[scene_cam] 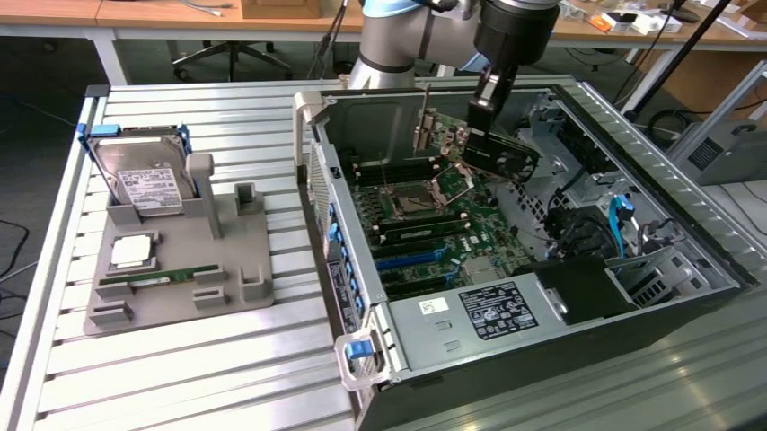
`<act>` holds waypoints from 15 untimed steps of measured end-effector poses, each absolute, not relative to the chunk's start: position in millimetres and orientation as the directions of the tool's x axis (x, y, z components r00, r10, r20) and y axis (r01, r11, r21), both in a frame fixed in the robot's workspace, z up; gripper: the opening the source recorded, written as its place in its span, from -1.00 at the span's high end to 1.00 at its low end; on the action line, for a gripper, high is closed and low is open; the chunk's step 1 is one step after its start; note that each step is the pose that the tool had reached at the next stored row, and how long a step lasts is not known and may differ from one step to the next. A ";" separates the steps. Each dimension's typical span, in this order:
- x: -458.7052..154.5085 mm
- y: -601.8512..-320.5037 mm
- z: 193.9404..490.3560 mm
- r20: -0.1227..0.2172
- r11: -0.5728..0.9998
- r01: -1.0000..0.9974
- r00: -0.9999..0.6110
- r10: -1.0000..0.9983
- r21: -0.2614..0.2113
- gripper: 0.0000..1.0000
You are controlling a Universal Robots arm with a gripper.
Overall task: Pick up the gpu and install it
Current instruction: 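Insert the gpu into the slot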
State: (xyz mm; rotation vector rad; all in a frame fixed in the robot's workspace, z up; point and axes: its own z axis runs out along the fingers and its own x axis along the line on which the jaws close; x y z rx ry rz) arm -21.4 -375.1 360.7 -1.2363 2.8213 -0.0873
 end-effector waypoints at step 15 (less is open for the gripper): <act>-20.7 -375.1 360.7 -0.032 0.632 -0.772 -0.631 -0.775 -0.076 0.47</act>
